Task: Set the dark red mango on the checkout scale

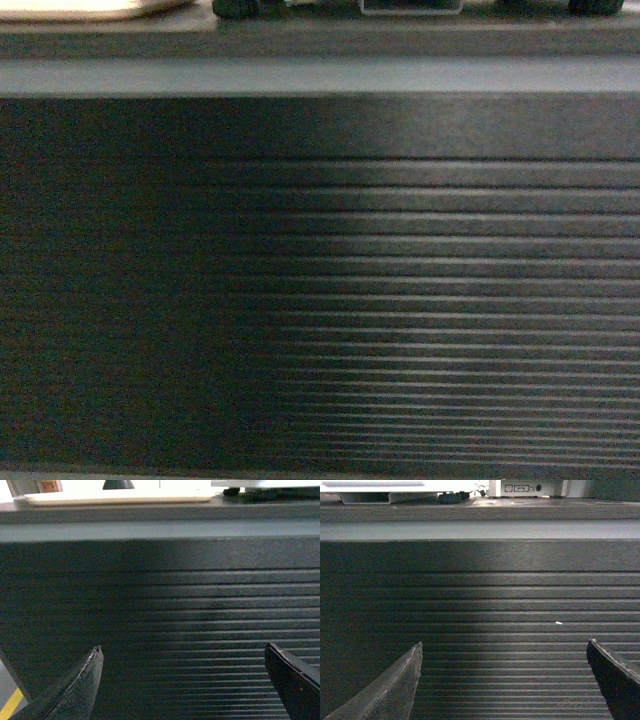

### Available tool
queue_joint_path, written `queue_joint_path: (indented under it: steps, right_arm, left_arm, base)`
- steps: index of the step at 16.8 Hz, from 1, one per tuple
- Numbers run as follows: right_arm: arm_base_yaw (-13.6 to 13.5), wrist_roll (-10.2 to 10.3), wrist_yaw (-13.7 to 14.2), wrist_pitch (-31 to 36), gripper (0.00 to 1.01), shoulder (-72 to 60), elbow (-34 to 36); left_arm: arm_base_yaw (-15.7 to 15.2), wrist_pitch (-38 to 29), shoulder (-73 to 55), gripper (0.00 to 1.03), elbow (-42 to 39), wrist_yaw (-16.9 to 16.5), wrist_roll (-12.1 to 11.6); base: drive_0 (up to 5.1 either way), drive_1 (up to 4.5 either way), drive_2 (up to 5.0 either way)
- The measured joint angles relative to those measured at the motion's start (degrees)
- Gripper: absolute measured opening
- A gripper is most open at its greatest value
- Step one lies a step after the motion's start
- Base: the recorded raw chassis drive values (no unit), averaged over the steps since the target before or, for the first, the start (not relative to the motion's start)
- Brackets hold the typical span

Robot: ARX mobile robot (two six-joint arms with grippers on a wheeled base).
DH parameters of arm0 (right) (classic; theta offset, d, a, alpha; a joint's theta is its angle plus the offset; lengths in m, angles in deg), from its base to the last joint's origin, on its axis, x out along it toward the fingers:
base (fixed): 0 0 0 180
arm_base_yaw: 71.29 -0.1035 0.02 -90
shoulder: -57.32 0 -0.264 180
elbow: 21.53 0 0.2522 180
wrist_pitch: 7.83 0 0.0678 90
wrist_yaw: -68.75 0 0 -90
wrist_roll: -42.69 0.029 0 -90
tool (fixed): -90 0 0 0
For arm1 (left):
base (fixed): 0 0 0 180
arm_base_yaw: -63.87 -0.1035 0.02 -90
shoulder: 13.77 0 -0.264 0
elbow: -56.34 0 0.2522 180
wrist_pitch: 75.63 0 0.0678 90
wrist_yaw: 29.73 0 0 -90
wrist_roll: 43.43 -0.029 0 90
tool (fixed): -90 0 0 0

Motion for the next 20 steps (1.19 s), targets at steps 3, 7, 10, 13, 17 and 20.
queue_joint_path:
  steps: [3, 7, 10, 13, 17, 20]
  right_arm:
    - [0.0, 0.0, 0.0, 0.0, 0.98, 0.0, 0.0]
    - [0.0, 0.0, 0.0, 0.0, 0.98, 0.0, 0.0]
    - [0.0, 0.0, 0.1, -0.1, 0.98, 0.0, 0.0]
    - [0.0, 0.0, 0.0, -0.1, 0.98, 0.0, 0.0]
    - [0.0, 0.0, 0.0, -0.1, 0.98, 0.0, 0.0]
    - [0.0, 0.0, 0.0, -0.1, 0.98, 0.0, 0.0]
  left_arm:
    - [0.0, 0.0, 0.0, 0.98, 0.0, 0.0, 0.0]
    - [0.0, 0.0, 0.0, 0.98, 0.0, 0.0, 0.0]
    - [0.0, 0.2, 0.0, 0.98, 0.0, 0.0, 0.0]
    - [0.0, 0.1, 0.0, 0.98, 0.0, 0.0, 0.0]
    - [0.0, 0.1, 0.0, 0.98, 0.0, 0.0, 0.0]
    - [0.0, 0.1, 0.0, 0.98, 0.0, 0.0, 0.0]
  base:
    - [0.0, 0.00, 0.0]
    - [0.0, 0.00, 0.0]
    - [0.0, 0.00, 0.0]
    - [0.0, 0.00, 0.0]
    - [0.0, 0.00, 0.0]
    - [0.0, 0.00, 0.0]
